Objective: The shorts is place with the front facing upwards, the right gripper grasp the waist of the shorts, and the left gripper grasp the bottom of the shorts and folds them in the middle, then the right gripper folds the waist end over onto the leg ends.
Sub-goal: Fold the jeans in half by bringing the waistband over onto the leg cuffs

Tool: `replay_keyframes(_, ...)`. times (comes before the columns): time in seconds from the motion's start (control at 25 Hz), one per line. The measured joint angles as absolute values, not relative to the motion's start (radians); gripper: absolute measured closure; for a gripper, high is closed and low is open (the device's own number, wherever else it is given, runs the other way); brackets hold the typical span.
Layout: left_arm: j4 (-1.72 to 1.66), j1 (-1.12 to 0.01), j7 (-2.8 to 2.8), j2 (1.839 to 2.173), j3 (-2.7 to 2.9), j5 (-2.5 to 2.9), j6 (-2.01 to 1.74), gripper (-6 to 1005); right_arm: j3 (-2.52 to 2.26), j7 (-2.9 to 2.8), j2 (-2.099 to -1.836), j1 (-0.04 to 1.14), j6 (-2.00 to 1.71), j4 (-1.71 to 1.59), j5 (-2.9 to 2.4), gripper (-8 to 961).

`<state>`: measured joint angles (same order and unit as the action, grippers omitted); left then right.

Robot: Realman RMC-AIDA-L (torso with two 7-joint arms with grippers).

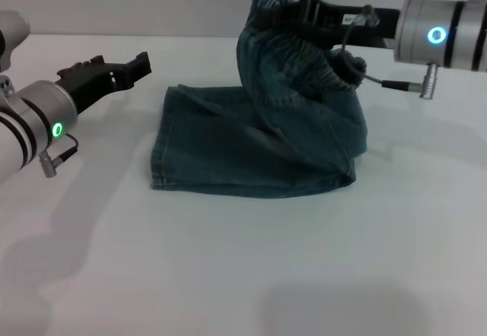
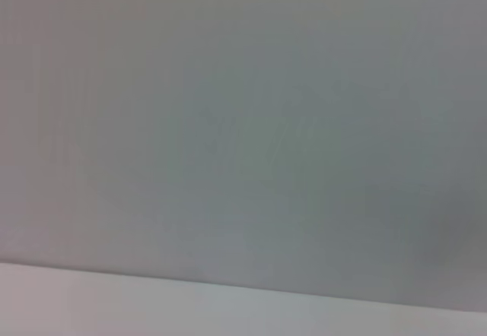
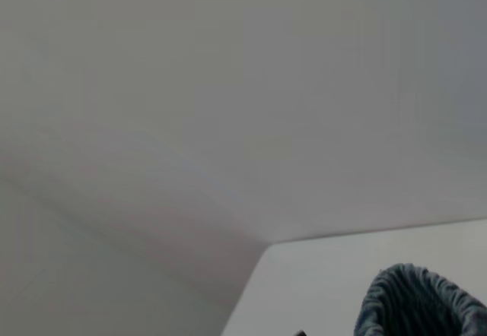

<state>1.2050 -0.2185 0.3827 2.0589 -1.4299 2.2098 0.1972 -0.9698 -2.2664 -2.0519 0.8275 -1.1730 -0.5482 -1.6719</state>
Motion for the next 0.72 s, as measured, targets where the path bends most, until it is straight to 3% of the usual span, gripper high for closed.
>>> replay_keyframes(0.2, 1.200, -0.224, 0.383, 2.058, -1.441, 2.211, 0.194, 197, -1.015, -2.265, -2.061, 0.850, -1.117, -0.525, -1.673, 895)
replay_keyframes(0.36, 1.193, -0.232, 0.386, 2.058, -1.441, 2.211, 0.194, 197, -1.048, -2.260, -2.057, 0.935, -1.100, -0.452, -1.732, 894)
replay_keyframes(0.56, 1.174, -0.252, 0.394, 2.059, -1.440, 2.211, 0.193, 197, -1.067, -2.255, -2.074, 0.969, -1.066, -0.443, -1.788, 893)
replay_keyframes(0.64, 1.172, -0.252, 0.395, 2.059, -1.441, 2.210, 0.193, 197, -1.065, -2.255, -2.075, 0.958, -1.059, -0.444, -1.786, 696)
replay_keyframes(0.72, 1.172, -0.252, 0.403, 2.059, -1.445, 2.211, 0.193, 197, -1.058, -2.255, -2.074, 0.935, -1.053, -0.459, -1.784, 628)
